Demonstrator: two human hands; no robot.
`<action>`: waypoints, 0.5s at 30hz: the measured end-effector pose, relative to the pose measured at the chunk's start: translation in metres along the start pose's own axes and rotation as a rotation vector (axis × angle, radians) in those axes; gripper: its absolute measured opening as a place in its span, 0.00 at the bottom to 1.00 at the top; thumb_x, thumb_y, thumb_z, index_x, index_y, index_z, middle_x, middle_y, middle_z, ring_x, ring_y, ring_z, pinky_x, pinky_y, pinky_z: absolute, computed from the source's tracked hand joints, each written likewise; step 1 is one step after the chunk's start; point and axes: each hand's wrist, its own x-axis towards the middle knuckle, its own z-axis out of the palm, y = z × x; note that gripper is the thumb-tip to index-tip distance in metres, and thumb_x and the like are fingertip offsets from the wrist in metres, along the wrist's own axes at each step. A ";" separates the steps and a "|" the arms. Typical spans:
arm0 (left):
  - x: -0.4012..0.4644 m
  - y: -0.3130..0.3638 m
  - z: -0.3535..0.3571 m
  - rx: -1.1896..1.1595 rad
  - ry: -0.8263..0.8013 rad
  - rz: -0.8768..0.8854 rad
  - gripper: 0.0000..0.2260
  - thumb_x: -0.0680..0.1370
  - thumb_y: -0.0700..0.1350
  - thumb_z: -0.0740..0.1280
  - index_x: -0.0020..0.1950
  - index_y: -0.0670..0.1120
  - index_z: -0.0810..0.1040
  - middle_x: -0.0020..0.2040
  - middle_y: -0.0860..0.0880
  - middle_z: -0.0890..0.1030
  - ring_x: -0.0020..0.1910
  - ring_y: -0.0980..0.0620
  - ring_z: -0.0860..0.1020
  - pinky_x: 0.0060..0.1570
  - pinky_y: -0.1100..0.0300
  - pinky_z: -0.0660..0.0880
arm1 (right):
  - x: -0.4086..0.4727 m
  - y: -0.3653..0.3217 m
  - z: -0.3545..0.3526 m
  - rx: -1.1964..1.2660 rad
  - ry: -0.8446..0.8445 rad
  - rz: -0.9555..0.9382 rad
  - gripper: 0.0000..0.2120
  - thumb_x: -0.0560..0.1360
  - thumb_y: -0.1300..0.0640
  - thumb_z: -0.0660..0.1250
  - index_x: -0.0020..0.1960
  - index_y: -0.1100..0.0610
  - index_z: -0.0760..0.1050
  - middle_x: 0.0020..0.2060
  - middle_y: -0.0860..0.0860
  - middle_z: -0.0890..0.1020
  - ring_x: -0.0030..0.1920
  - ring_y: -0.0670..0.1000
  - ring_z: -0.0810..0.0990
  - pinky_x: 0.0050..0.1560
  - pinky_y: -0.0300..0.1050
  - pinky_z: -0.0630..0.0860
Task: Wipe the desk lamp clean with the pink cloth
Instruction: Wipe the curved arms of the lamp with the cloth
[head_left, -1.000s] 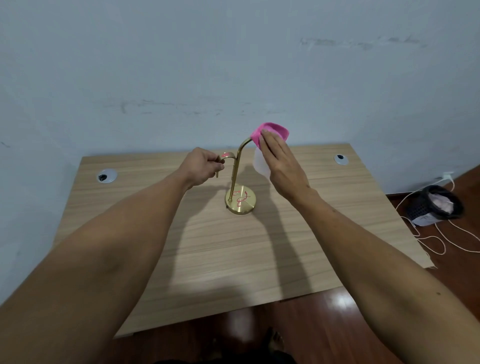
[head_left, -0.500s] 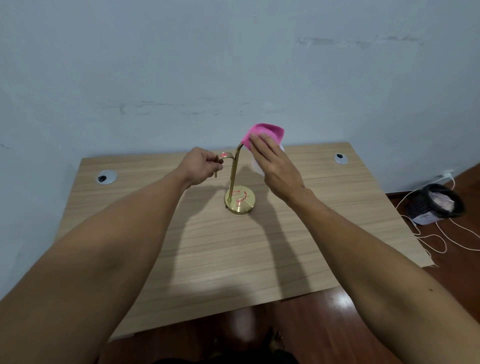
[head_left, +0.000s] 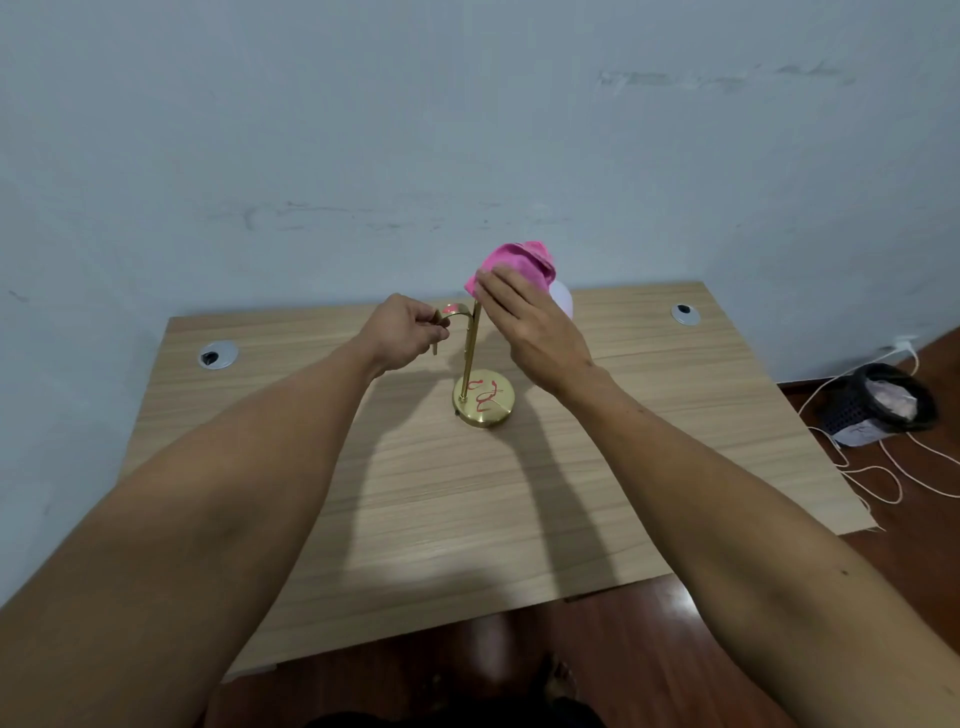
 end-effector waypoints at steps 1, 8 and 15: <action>0.000 0.000 0.000 -0.002 0.002 0.001 0.04 0.78 0.36 0.72 0.51 0.37 0.85 0.40 0.43 0.78 0.41 0.47 0.72 0.46 0.53 0.72 | 0.003 0.000 0.000 -0.002 0.000 0.006 0.32 0.68 0.78 0.54 0.71 0.69 0.73 0.68 0.63 0.78 0.71 0.65 0.75 0.75 0.58 0.70; 0.000 -0.002 0.001 0.029 0.022 0.016 0.04 0.78 0.38 0.72 0.51 0.39 0.86 0.40 0.43 0.79 0.40 0.48 0.73 0.47 0.53 0.74 | 0.002 0.024 0.002 0.379 0.005 0.652 0.27 0.75 0.73 0.56 0.71 0.59 0.75 0.64 0.58 0.78 0.67 0.61 0.71 0.67 0.45 0.65; 0.000 -0.002 0.000 -0.004 0.002 0.017 0.06 0.79 0.37 0.72 0.54 0.37 0.85 0.43 0.42 0.80 0.44 0.47 0.75 0.51 0.50 0.77 | 0.029 0.010 -0.005 0.195 -0.094 0.268 0.27 0.68 0.76 0.59 0.63 0.59 0.79 0.59 0.54 0.83 0.62 0.60 0.76 0.58 0.54 0.69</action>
